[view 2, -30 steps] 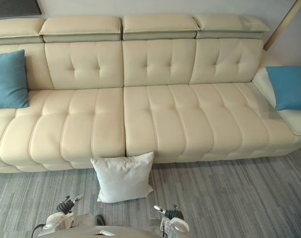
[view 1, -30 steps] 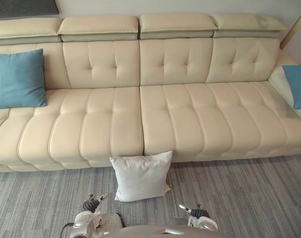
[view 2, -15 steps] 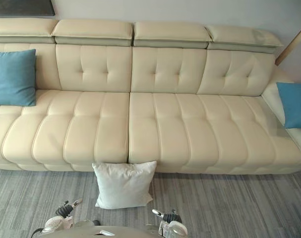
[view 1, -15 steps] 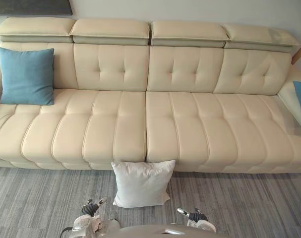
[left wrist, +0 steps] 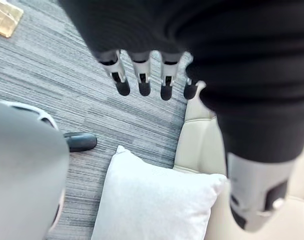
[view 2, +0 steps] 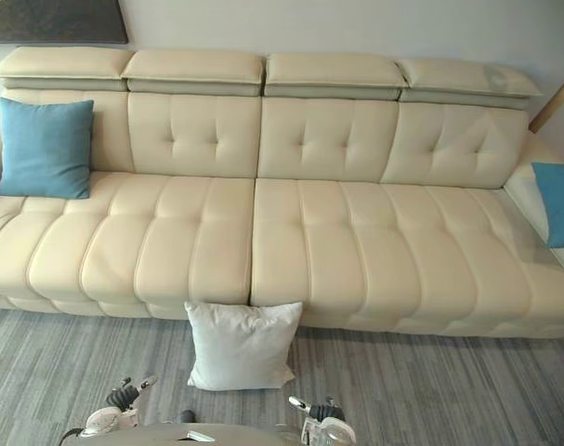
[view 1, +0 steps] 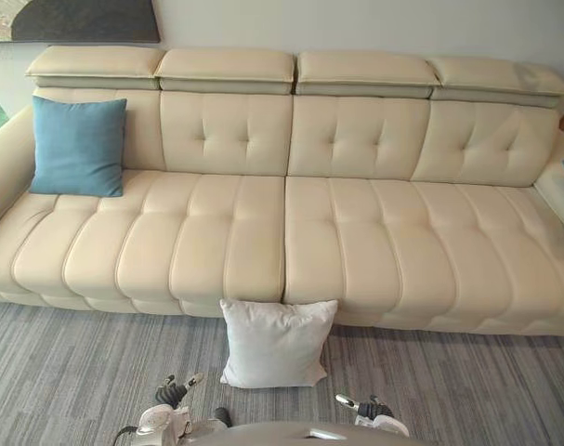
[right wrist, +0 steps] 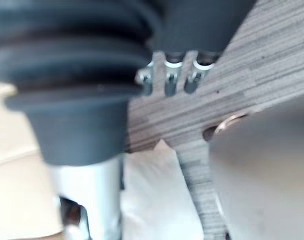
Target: Pick up cushions and gather them together orderly.
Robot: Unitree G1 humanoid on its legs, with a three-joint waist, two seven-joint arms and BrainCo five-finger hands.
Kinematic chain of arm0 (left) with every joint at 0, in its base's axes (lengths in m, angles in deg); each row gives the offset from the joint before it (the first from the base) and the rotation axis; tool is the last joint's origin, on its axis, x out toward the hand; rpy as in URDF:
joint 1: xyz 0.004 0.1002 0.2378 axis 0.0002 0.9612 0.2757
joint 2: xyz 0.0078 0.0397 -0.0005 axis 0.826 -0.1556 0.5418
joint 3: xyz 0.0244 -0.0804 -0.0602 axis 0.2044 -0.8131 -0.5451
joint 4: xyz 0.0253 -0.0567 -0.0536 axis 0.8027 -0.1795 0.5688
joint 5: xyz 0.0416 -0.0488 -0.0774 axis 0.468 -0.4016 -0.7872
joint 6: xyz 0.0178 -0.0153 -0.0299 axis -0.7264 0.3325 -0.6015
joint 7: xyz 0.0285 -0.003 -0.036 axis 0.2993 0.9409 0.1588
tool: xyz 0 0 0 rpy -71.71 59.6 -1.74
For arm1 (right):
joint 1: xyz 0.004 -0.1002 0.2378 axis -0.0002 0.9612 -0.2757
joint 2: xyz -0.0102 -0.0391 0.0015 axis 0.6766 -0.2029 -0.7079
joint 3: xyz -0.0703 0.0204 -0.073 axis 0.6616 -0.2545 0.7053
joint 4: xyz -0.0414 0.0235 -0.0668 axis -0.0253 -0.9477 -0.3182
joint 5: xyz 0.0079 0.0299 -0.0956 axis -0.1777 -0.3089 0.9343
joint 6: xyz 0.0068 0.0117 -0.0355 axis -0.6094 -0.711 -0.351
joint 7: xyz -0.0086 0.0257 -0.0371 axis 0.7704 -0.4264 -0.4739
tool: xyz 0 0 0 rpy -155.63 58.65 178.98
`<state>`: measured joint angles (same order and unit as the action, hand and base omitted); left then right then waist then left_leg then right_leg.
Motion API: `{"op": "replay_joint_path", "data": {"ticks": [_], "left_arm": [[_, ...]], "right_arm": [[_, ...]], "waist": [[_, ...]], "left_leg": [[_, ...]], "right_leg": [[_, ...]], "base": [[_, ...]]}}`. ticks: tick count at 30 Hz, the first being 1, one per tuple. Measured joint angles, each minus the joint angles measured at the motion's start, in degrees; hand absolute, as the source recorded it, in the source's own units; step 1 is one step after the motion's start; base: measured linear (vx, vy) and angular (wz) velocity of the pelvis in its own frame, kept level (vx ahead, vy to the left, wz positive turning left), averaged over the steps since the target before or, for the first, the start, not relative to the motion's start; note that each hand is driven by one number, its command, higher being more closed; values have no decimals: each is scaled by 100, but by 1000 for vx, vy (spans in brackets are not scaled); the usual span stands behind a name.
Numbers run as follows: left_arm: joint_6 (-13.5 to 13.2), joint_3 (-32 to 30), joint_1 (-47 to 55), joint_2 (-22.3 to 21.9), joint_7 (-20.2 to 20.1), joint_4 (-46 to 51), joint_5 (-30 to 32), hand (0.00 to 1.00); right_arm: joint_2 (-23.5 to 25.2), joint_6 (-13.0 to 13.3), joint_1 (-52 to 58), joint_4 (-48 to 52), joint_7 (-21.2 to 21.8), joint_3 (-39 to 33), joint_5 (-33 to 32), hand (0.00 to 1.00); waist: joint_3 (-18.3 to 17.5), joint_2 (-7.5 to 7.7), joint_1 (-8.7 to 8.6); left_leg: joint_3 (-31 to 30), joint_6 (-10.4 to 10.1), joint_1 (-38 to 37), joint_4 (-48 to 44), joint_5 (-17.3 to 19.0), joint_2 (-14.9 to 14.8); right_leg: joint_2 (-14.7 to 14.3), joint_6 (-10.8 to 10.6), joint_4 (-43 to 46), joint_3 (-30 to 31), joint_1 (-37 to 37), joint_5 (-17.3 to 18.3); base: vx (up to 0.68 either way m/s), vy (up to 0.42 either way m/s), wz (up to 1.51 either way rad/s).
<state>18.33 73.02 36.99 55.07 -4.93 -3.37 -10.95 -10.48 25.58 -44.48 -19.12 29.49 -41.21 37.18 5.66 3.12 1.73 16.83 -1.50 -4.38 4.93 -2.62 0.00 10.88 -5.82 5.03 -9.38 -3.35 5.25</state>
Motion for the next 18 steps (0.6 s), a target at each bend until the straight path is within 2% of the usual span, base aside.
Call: {"op": "replay_joint_path", "data": {"ticks": [2,3,5,6,8,11,18], "left_arm": [[3,4,-89,10,38,61,-22,0],[5,9,-177,16,115,90,-66,0],[7,100,-454,47,240,250,-185,0],[5,176,-636,52,314,353,-302,0],[-2,302,-970,134,472,616,-511,0],[-88,452,-1505,286,621,985,-759,0],[-207,275,-2531,752,794,1370,-1353,0]], "right_arm": [[5,-6,-108,38,-13,211,0,0],[9,-6,-240,85,-36,343,0,0],[-15,1,-551,429,-99,570,-1,0],[-74,13,-760,732,-140,672,0,0],[-215,22,-1184,1106,-300,875,-1,0],[-418,67,-1747,1423,-546,1062,1,0],[-713,52,-2857,1624,-942,925,-40,0]], "waist": [[19,-2,36],[92,34,21],[504,-10,30],[635,-136,25],[877,-185,26],[1204,-196,37],[1694,-255,-13]], "left_leg": [[19,22,298,-78,7,0],[19,50,641,-424,107,-68],[-2,100,1461,-1637,545,-327],[-80,106,2158,-2472,864,-580],[-113,151,2893,-3120,1043,-804],[-114,115,3523,-3707,1287,-971],[-126,166,5031,-4219,1189,-1144]], "right_leg": [[3,39,80,85,339,-26],[14,71,216,105,570,-59],[-43,55,609,124,990,-117],[-172,56,918,122,1466,-112],[-242,22,1490,166,2179,61],[-228,53,2285,293,2951,371],[-236,152,3090,421,4633,471]], "base": [[-20,70,0],[-10,32,1],[-74,-25,0],[-188,-4,-13],[-197,36,-12],[-177,27,-13],[-119,-21,-7]]}}
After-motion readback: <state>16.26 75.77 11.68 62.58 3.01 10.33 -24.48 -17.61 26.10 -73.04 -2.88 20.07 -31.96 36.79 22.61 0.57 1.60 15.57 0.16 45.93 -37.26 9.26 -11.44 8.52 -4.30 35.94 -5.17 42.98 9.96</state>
